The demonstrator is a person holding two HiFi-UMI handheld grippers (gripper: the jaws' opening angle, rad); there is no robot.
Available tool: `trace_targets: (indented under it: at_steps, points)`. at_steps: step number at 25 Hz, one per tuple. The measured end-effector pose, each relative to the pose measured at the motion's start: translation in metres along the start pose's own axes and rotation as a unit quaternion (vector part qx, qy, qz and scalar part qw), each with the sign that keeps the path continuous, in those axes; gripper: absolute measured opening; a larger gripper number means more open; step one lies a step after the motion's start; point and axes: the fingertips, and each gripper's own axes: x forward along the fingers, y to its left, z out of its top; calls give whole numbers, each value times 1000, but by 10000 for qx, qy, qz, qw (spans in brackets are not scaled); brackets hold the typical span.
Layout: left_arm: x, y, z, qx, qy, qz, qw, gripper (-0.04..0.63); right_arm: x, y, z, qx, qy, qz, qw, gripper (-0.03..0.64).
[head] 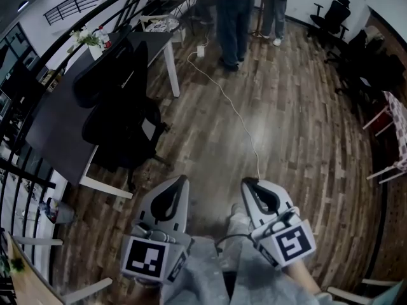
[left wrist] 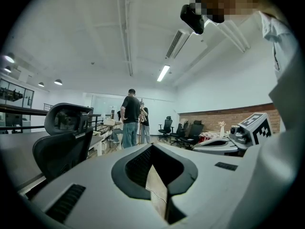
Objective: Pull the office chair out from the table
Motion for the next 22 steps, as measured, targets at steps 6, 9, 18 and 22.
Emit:
trace_targets:
  at_steps: [6,9,18,22]
  points:
    - [42,-16,12,-72,-62,406,9991,12,15,-54,9,-102,-36,354,9993,3]
    - [62,-18,23,-148,-108,687,9975,12,26,-79,18,-139,-66,619,9980,3]
    - [105,-26,33,-354,-229,1527,9874,12,57,-138,23,-274,-35,1442,9892,3]
    - [117,-28,33,-463,-272,1933,9797,12,69,-157,24,-402,-58,1785,9831,3]
